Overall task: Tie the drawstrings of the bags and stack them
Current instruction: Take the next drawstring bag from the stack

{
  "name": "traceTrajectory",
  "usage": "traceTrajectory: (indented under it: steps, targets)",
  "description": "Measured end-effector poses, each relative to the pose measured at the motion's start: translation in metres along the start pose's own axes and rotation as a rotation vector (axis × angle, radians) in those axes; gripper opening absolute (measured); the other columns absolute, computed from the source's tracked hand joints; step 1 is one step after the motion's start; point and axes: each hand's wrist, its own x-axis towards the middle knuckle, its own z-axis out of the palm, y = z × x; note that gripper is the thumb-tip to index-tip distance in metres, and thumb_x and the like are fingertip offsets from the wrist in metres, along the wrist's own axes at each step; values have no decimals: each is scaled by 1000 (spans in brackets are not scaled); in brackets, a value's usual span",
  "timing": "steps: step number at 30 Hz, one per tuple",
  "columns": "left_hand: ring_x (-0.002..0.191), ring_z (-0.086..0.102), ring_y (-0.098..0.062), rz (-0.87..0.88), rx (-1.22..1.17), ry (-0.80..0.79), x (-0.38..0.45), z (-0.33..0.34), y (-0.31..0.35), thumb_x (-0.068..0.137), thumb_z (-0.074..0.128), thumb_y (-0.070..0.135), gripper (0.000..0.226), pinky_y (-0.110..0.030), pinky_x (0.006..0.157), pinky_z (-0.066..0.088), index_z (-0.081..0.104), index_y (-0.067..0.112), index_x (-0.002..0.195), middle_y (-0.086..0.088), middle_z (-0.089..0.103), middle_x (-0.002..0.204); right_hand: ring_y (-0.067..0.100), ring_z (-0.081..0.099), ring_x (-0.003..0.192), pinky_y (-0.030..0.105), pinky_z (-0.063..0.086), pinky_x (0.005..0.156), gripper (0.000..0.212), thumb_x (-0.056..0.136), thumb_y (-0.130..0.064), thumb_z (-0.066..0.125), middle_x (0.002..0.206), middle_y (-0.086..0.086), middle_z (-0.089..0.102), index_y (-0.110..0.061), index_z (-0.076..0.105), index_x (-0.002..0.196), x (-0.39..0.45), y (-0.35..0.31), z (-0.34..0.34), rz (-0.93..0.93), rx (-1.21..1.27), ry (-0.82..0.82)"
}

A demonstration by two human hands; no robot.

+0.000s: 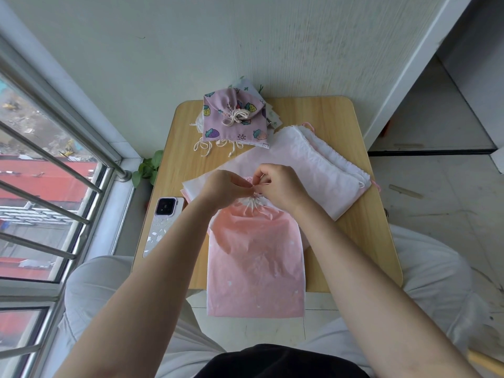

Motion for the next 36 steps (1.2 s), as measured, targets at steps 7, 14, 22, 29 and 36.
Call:
traceTrajectory:
  steps: [7, 14, 22, 29, 36]
  targets:
    - [68, 58, -15, 75, 178, 26, 1, 4, 1, 82, 76, 33, 17, -24, 59, 44, 79, 17, 85, -7, 73, 81, 21, 65, 78, 29, 54, 70, 9, 86, -10, 68, 83, 5, 71, -10, 73, 93, -2, 0, 1, -35, -100, 9]
    - [72, 53, -19, 153, 278, 10, -2, 9, 1, 89, 65, 22, 17, -36, 69, 44, 78, 11, 86, -10, 68, 81, 27, 63, 86, 30, 49, 71, 20, 93, -7, 55, 99, 11, 70, -9, 72, 103, 1, -6, 2, -56, -352, -111]
    - [87, 58, -21, 210, 328, 70, -2, 16, -6, 87, 63, 19, 12, -26, 70, 39, 72, 15, 94, 1, 63, 86, 19, 51, 72, 29, 41, 65, 18, 97, -10, 53, 81, 7, 59, -6, 70, 99, 15, -7, -7, 254, -95, -408]
    - [75, 57, -19, 253, 188, 212, -9, 27, -10, 81, 69, 12, 19, -32, 65, 45, 52, 17, 85, 6, 57, 80, 11, 33, 51, 22, 26, 50, 23, 99, -5, 50, 59, 4, 37, -7, 55, 77, 21, 8, -10, 587, 493, -505]
    - [77, 57, -10, 229, 153, 180, -10, 30, -7, 78, 75, 31, 11, -22, 64, 41, 67, 25, 83, 12, 51, 87, 11, 32, 51, 21, 27, 48, 25, 97, -7, 52, 59, 2, 38, -10, 53, 72, 19, 14, -7, 650, 559, -450]
